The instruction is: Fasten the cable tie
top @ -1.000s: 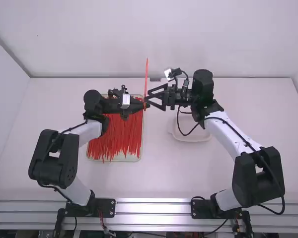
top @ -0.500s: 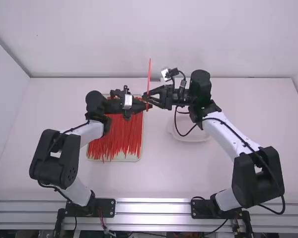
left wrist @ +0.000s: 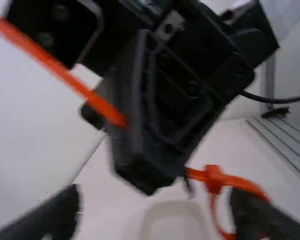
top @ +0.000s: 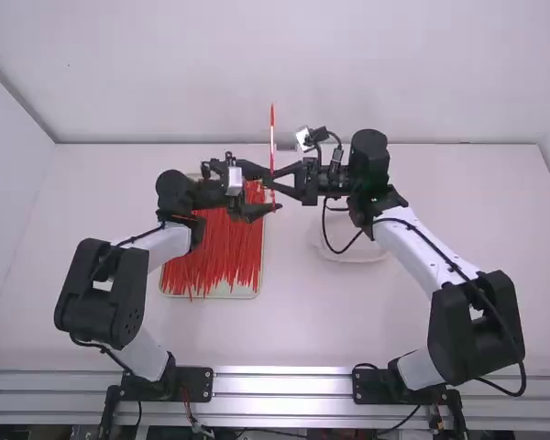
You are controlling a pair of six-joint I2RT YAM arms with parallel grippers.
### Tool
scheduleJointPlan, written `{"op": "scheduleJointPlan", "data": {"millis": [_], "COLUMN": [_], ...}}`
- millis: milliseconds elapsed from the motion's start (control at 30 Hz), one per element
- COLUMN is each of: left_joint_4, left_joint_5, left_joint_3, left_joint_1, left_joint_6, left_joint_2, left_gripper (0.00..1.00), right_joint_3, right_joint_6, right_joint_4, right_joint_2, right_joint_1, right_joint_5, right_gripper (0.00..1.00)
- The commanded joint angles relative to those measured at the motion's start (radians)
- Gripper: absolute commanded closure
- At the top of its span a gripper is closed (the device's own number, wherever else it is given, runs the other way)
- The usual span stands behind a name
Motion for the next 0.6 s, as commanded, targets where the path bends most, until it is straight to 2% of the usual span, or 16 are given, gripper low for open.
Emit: {"op": "scheduleJointPlan", "data": {"millis": [0, 100, 200, 433, 533, 567], "left_joint_4": [0.001, 0.001, -0.020, -0.183, -0.333, -0.346], "left_joint_5": [0.012, 0.015, 0.010, 0.008, 0.007, 0.007], "left_joint_3": [0.018, 0.018, 0.019, 0.018, 0.018, 0.018], "left_joint_1": [-0.006, -0.008, -0.008, 0.033, 0.054, 0.056], "left_joint_6": [-0.042, -0.042, -0.041, 0.000, 0.075, 0.082], "left_joint_2": [0.006, 0.005, 0.006, 0.006, 0.006, 0.005], "left_gripper": [0.01, 0.01, 0.01, 0.01, 0.01, 0.01], "right_joint_3": [0.023, 0.023, 0.024, 0.023, 0.023, 0.023], "right_joint_6": [0.035, 0.050, 0.034, -0.131, -0.241, -0.247], "right_joint_4": [0.056, 0.111, 0.094, -0.132, -0.284, -0.291], "right_joint_2": [-0.014, -0.014, -0.014, -0.014, -0.014, -0.014], "right_joint_1": [-0.041, -0.085, -0.117, -0.240, -0.304, -0.306], "right_joint_5": [0.027, 0.012, 0.013, 0.124, 0.178, 0.182], "right_gripper": [1.00, 1.00, 1.00, 1.00, 1.00, 1.00]}}
